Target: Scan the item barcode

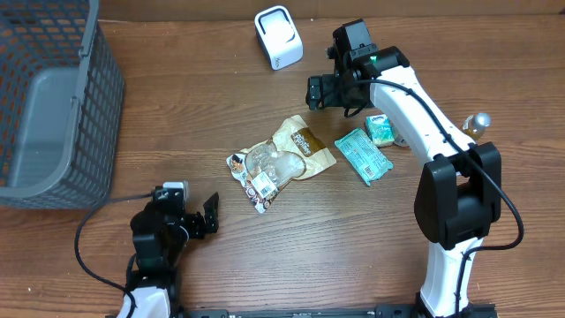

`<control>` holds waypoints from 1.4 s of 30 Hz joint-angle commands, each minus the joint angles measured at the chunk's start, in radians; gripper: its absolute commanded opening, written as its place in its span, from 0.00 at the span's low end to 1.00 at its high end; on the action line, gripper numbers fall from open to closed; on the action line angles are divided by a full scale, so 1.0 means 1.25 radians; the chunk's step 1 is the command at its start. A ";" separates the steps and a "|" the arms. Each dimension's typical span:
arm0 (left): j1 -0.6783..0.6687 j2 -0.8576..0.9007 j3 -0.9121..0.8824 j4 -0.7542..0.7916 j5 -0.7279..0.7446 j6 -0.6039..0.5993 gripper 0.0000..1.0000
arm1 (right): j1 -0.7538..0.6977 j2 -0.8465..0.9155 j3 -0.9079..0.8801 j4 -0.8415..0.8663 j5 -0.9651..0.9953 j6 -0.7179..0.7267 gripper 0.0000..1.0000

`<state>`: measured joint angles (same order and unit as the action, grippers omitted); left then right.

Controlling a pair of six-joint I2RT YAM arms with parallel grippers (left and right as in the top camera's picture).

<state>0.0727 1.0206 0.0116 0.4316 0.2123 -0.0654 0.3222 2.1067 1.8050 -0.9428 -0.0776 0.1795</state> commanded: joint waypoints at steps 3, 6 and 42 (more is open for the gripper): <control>0.005 -0.085 -0.005 -0.052 -0.024 -0.020 1.00 | -0.001 -0.013 -0.004 0.002 0.005 0.003 1.00; 0.005 -0.139 -0.005 -0.117 -0.034 -0.019 1.00 | -0.001 -0.013 -0.004 0.002 0.005 0.003 1.00; 0.005 -0.814 -0.006 -0.409 -0.169 0.084 1.00 | -0.001 -0.013 -0.004 0.002 0.005 0.003 1.00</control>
<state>0.0727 0.0174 0.0082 -0.0757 0.0162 0.0048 0.3222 2.1067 1.8046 -0.9424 -0.0776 0.1795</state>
